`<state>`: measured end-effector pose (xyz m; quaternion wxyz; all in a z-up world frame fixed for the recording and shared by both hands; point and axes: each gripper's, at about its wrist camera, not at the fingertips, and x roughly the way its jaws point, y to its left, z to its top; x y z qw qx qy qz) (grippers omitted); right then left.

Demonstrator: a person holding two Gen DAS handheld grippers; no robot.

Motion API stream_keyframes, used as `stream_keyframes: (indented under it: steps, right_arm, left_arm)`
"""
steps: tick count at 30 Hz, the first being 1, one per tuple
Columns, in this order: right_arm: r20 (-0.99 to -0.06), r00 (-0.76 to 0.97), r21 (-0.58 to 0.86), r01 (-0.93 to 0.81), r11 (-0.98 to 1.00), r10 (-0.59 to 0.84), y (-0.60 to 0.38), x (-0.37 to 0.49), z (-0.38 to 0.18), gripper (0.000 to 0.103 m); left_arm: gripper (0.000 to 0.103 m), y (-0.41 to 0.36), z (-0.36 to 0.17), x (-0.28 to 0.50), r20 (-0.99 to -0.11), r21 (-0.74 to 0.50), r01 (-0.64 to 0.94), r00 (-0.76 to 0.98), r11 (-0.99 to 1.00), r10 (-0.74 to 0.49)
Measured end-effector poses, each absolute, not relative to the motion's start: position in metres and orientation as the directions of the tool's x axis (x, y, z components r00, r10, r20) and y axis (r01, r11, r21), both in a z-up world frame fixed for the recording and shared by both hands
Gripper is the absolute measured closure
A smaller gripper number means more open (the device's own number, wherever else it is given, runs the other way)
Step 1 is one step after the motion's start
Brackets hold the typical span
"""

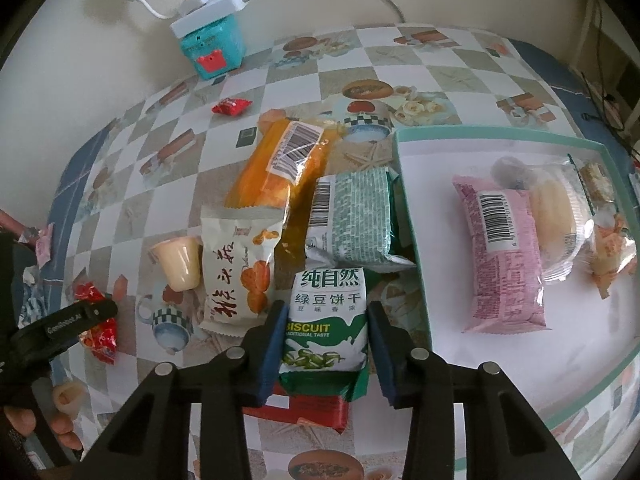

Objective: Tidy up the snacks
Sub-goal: 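Grasp the red nice snack bag with the left tool while the right tool grasps the green-white biscuit box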

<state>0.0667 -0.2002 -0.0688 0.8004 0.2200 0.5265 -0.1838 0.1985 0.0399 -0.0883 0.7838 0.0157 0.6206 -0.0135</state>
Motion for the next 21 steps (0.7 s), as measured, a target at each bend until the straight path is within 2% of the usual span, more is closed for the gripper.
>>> stream_keyframes:
  steps: [10, 21]
  right_arm:
    - [-0.897, 0.441, 0.22, 0.521, 0.825, -0.039, -0.206, 0.059, -0.043, 0.061]
    - [-0.841, 0.535, 0.254, 0.513, 0.82, -0.075, -0.218, 0.043, 0.004, 0.061]
  left_arm:
    - [0.039, 0.038, -0.033, 0.184, -0.939, -0.01, 0.048, 0.342, 0.999, -0.026]
    - [0.039, 0.021, 0.03, 0.173, -0.881, -0.029, 0.095, 0.468, 0.995, -0.071]
